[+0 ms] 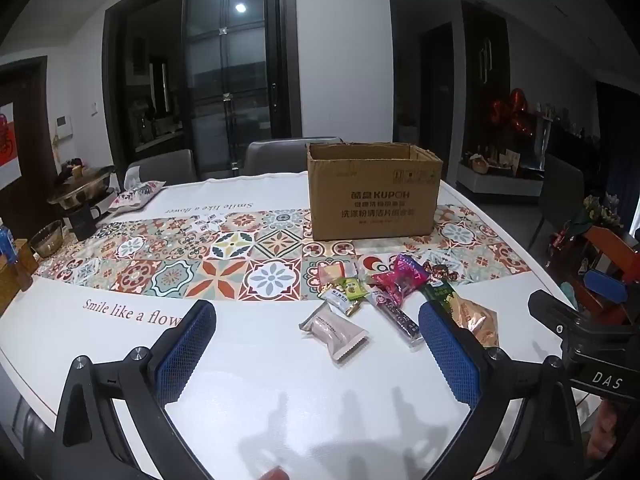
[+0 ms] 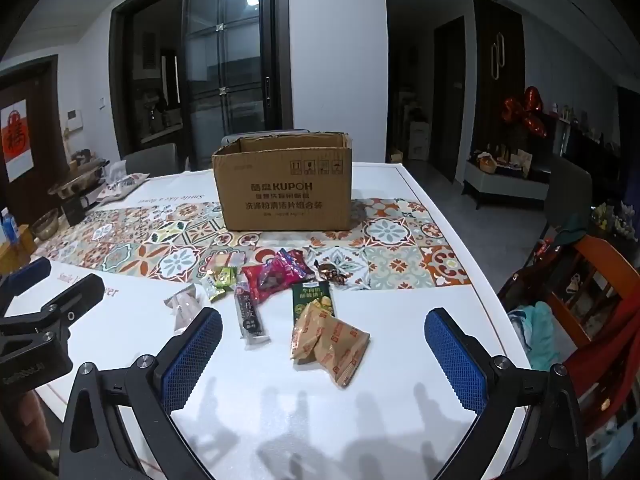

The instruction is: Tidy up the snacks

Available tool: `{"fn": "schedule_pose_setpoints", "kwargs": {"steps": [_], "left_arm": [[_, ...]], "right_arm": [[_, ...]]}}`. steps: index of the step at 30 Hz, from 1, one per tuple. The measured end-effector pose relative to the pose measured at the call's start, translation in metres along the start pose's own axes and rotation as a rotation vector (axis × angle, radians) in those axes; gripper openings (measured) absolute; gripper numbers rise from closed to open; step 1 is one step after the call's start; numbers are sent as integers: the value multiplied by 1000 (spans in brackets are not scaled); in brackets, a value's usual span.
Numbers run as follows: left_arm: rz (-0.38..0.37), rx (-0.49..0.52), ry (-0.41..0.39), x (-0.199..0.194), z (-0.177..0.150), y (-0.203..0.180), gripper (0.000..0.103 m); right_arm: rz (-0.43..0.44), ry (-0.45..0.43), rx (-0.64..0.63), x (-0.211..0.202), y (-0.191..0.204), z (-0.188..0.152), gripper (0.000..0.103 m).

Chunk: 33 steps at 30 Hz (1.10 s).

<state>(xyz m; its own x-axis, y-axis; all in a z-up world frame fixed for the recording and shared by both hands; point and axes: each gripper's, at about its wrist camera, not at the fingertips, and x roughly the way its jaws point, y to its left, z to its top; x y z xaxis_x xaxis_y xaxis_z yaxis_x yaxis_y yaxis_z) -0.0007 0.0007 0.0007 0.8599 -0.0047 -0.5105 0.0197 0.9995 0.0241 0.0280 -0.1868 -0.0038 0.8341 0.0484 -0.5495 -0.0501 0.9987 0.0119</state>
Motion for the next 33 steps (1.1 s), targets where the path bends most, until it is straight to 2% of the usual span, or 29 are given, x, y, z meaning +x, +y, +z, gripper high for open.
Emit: {"fn": "schedule_pose_setpoints", "kwargs": {"steps": [33], "left_arm": [[10, 2, -18, -5, 1, -1, 103]], "right_arm": [[-1, -9, -1, -1, -1, 0, 102]]}}
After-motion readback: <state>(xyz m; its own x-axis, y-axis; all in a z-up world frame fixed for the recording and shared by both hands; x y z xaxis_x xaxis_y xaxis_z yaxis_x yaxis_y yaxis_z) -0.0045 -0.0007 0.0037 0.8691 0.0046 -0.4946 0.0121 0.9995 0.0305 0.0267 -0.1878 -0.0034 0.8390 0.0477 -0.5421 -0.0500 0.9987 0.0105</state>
